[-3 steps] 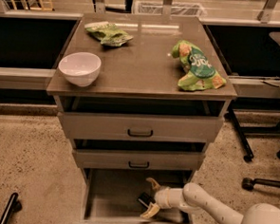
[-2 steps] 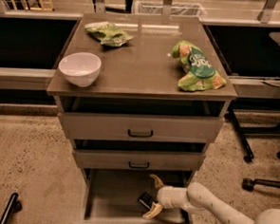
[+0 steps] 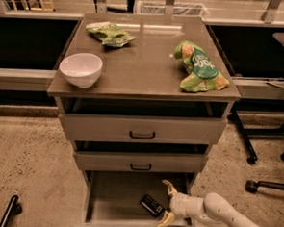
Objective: Place rxbar chocolate into bottom drawer
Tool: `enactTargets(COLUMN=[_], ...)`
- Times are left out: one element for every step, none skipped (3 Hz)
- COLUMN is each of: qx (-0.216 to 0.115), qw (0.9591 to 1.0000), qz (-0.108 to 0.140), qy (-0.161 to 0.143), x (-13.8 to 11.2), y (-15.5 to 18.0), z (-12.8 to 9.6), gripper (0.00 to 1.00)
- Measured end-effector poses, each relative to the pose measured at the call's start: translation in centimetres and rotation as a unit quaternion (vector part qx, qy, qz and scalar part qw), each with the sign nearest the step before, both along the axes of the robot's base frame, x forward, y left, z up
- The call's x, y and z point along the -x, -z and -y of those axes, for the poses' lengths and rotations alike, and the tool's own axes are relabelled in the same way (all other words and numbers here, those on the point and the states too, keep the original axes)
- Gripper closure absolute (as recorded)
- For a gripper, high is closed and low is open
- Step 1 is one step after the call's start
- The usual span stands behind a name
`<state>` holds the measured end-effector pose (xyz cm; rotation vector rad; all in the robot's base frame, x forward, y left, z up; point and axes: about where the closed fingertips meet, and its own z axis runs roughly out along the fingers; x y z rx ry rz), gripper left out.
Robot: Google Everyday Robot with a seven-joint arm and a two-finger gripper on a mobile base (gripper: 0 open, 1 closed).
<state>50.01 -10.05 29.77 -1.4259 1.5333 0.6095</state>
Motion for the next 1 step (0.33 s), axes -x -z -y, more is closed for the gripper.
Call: enactTargets(qx=[0.000], qw=[1.0000], qz=[0.000], qy=[0.000], x=[0.00], y=[0.00], z=[0.00], gripper=[0.00])
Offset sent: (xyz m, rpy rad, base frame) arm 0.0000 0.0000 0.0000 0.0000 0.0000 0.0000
